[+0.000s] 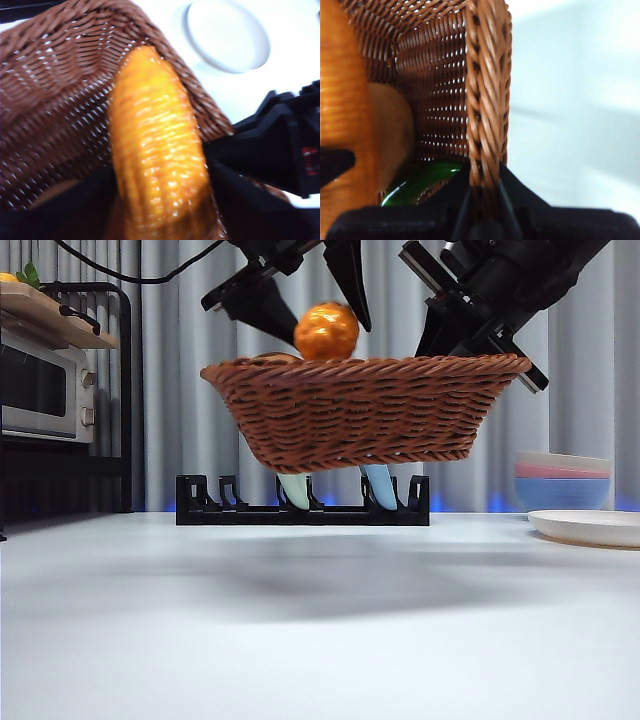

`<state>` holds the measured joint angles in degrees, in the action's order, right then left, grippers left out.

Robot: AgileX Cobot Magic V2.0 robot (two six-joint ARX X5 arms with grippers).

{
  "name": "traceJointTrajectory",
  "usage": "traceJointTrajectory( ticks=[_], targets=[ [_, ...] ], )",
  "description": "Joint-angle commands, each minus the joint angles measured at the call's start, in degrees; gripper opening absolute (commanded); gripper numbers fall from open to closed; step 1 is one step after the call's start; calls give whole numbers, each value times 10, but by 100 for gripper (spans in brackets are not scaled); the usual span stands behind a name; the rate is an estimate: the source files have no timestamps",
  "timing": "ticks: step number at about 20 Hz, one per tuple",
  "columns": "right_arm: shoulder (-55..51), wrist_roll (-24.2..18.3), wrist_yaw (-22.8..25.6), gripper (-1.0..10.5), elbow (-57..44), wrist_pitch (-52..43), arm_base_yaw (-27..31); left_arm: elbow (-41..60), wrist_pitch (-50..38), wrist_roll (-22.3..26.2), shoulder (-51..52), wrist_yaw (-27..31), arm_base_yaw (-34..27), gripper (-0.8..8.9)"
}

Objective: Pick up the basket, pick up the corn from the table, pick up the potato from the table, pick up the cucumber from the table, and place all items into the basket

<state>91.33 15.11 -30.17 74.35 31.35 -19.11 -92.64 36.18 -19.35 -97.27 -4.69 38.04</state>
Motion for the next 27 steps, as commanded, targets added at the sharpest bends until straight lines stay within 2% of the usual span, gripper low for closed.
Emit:
traceJointTrajectory(
  ticks=[1,4,6,9,12,16,21,22,23,25,26,27],
  targets=[
    [1,16,-10,-9,6,-9,-2,-1,-15,14,-3,1,1,626],
    [1,20,-10,-9,6,-8,-5,-3,-20,14,-2,-1,1,626],
    [1,20,-10,-9,6,-8,-5,-22,11,20,8,-2,1,626],
    [2,19,22,-9,6,-8,-4,-68,73,64,62,1,1,625],
    [23,20,36,-9,6,5,-4,-99,105,77,140,1,1,626],
    [89,76,35,-9,6,1,-5,-101,107,89,236,2,1,625],
    [157,88,34,4,6,17,-13,-101,120,91,291,2,1,626],
    [157,83,38,30,6,30,-13,-101,126,95,292,2,1,626],
    [156,77,38,114,6,37,-13,-101,133,102,292,3,1,625],
    [142,59,38,420,6,54,-11,-101,147,111,291,26,1,626],
    [131,49,42,529,6,59,-7,-101,149,121,289,39,1,625],
    [119,47,60,540,6,64,-4,-101,150,122,288,47,1,625]
  ],
)
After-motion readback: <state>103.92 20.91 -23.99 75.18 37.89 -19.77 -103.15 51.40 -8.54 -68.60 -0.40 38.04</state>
